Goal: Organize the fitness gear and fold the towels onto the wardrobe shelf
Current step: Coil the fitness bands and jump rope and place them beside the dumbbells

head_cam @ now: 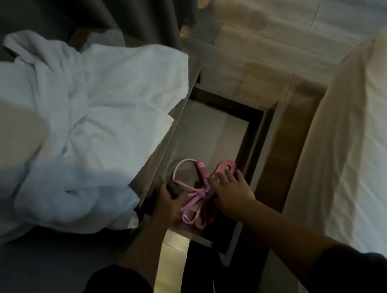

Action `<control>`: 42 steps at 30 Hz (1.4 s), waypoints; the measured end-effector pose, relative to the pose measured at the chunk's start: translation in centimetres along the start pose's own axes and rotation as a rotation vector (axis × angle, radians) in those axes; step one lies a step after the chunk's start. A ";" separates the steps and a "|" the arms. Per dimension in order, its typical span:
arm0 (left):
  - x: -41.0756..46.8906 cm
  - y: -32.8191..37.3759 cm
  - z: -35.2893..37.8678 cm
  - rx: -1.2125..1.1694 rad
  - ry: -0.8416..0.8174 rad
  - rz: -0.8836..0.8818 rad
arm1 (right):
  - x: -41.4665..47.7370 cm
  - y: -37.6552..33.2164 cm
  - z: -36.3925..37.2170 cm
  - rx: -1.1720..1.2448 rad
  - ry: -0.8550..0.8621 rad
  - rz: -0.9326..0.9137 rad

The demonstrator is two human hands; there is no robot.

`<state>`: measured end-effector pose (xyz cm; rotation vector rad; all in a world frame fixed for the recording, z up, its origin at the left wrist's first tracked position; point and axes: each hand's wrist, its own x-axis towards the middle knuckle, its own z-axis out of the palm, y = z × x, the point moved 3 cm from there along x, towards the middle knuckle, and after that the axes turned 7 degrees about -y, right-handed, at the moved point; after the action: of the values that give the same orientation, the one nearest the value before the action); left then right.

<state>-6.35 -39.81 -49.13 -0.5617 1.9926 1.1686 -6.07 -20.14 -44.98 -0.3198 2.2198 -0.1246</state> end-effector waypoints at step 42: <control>3.0 -2.1 -0.2 0.210 0.159 -0.302 | 7.4 1.1 2.6 -0.378 0.092 -0.031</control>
<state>-6.90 -41.00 -52.55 -0.8331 2.0440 0.7413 -8.59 -21.06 -52.38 -0.5637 2.3242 0.2734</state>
